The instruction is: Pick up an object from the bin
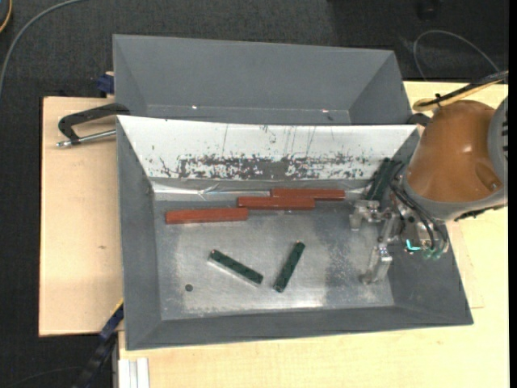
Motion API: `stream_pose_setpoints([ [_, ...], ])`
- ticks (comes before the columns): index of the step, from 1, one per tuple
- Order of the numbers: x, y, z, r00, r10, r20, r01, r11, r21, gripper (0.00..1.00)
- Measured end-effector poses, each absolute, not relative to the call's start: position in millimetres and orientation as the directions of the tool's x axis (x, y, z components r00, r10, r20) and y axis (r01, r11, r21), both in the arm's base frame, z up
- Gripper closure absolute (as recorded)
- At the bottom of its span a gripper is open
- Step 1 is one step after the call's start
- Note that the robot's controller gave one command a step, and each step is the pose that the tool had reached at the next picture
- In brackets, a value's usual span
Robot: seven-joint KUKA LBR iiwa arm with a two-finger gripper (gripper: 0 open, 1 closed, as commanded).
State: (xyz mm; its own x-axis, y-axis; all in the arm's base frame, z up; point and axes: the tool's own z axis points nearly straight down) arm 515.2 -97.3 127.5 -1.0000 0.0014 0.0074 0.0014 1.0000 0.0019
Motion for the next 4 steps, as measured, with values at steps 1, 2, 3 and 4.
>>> stream_pose_setpoints([
  [1, 525.2, -44, 67, -0.999, 0.046, 0.005, 0.046, 0.999, 0.004, 0.00],
  [2, 507.3, 14, 70, -0.999, -0.040, 0.002, -0.040, 0.999, 0.004, 0.00],
  [3, 526.4, 91, 71, -0.984, 0.176, -0.005, 0.176, 0.984, 0.006, 0.00],
  [4, 526.4, 88, 71, -0.984, 0.178, -0.004, 0.178, 0.984, 0.002, 1.00],
])
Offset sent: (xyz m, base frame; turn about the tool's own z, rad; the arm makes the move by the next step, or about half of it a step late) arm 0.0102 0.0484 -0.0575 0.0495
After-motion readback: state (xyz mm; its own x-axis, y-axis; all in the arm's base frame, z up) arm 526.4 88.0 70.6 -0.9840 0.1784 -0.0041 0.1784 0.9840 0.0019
